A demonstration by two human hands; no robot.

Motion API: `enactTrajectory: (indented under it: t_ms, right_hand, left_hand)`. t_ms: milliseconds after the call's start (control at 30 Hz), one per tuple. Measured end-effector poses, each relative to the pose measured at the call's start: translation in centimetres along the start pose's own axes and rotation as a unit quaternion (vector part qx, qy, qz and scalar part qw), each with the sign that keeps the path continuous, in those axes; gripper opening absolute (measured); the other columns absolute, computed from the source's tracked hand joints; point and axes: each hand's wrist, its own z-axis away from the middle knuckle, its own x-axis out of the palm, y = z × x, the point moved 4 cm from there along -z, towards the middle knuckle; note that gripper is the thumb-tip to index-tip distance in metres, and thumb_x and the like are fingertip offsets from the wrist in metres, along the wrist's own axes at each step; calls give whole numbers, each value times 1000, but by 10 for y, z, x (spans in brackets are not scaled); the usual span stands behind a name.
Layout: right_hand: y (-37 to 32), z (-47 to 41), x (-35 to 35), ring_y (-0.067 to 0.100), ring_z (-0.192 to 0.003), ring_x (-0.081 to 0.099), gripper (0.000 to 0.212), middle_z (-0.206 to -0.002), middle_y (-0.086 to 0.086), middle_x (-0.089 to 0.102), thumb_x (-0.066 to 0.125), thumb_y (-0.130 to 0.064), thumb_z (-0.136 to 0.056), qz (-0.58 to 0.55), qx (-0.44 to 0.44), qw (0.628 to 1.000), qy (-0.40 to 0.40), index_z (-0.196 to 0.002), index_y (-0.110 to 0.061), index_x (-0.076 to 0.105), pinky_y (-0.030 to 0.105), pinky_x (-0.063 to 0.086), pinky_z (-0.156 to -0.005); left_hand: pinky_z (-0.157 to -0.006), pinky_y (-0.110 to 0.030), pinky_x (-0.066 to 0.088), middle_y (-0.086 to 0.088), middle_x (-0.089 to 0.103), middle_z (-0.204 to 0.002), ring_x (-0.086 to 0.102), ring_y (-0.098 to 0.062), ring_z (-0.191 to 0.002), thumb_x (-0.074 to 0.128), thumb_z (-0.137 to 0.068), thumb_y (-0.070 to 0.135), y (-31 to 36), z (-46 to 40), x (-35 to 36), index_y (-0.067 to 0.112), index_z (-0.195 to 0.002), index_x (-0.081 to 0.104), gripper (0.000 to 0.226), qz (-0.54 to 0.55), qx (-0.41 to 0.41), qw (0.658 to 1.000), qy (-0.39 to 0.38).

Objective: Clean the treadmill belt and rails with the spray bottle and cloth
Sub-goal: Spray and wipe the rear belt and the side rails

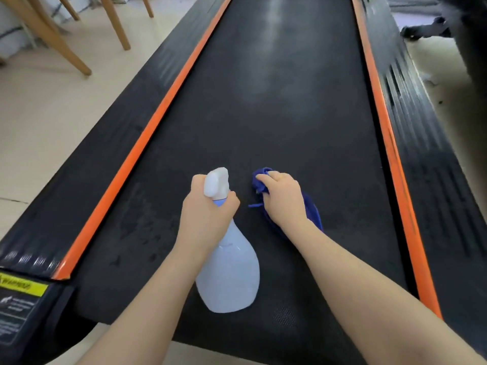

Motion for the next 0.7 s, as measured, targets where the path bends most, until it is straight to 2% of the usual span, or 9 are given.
enactTrajectory:
  t_ms: [100, 167, 233, 300, 333, 467, 567, 633, 700]
  right_hand:
    - [-20, 34, 5, 30, -72, 55, 43, -84, 4, 61, 39, -8, -69, -17, -210, 972, -108, -102, -11, 67, 35, 47, -63]
    - [-7, 32, 3, 28, -78, 54, 49, -90, 2, 61, 34, -13, -69, 1, -248, 959, -139, -106, -15, 65, 32, 45, -63]
    - [23, 0, -2, 34, -81, 56, 44, -89, 4, 62, 33, -10, -68, 17, -139, 987, -75, -98, -14, 66, 34, 46, -62]
    - [43, -22, -9, 41, -80, 57, 39, -85, 8, 64, 39, -4, -69, 12, -13, 1000, 11, -95, -8, 68, 38, 48, -63]
    - [43, -20, -9, 42, -78, 58, 38, -85, 9, 64, 40, -3, -70, 13, -5, 999, 29, -95, -6, 69, 40, 49, -63]
    - [6, 62, -5, 30, -80, 55, 49, -103, 5, 66, 32, -11, -76, -10, -197, 978, -64, -109, -11, 68, 36, 47, -72]
    - [19, 60, -13, 31, -86, 59, 49, -107, 6, 66, 33, -11, -76, 0, -232, 969, -86, -109, -12, 69, 35, 47, -77]
    - [43, 28, -16, 37, -84, 61, 47, -98, 10, 68, 34, -8, -74, 0, -134, 991, -27, -104, -8, 71, 38, 50, -74]
    - [58, 7, -21, 43, -90, 58, 42, -101, 12, 67, 40, 0, -76, -6, 8, 1000, 24, -106, -6, 69, 45, 50, -76]
  left_hand:
    - [-41, -11, 26, 9, 30, -61, 35, -6, -47, 53, -81, 15, -5, -7, -1, -9, -92, 42, 29, -7, 18, 1000, -6]
    - [-43, -11, 27, 9, 34, -62, 38, -6, -50, 54, -81, 17, -4, -8, 3, -6, -99, 46, 31, 3, 18, 1000, -10]
    - [-53, -12, 33, 13, 48, -77, 50, -3, -68, 58, -83, 19, 1, -5, 10, 6, -108, 49, 29, 28, 4, 999, -26]
    - [-61, -12, 37, 19, 53, -89, 53, 2, -81, 61, -84, 21, 5, 0, 16, 22, -109, 49, 28, 50, -19, 997, -48]
    - [-60, -11, 38, 18, 54, -89, 53, 2, -81, 62, -83, 21, 6, 1, 18, 24, -107, 49, 27, 51, -21, 997, -55]
    - [-50, -11, 35, 11, 50, -73, 45, -6, -62, 60, -79, 17, 12, -5, 29, 19, -82, 50, 11, 12, -17, 995, -93]
    - [-53, -22, 29, 5, 40, -65, 34, -13, -56, 56, -76, 13, 16, -12, 38, 13, -70, 40, 17, -20, -21, 991, -129]
    - [-55, -25, 29, 4, 34, -64, 30, -15, -56, 55, -78, 15, 21, -14, 43, 12, -70, 35, 22, -31, -15, 988, -149]
    - [-55, -25, 27, 3, 33, -64, 29, -15, -57, 55, -81, 15, 26, -13, 48, 10, -72, 36, 21, -44, 6, 986, -160]
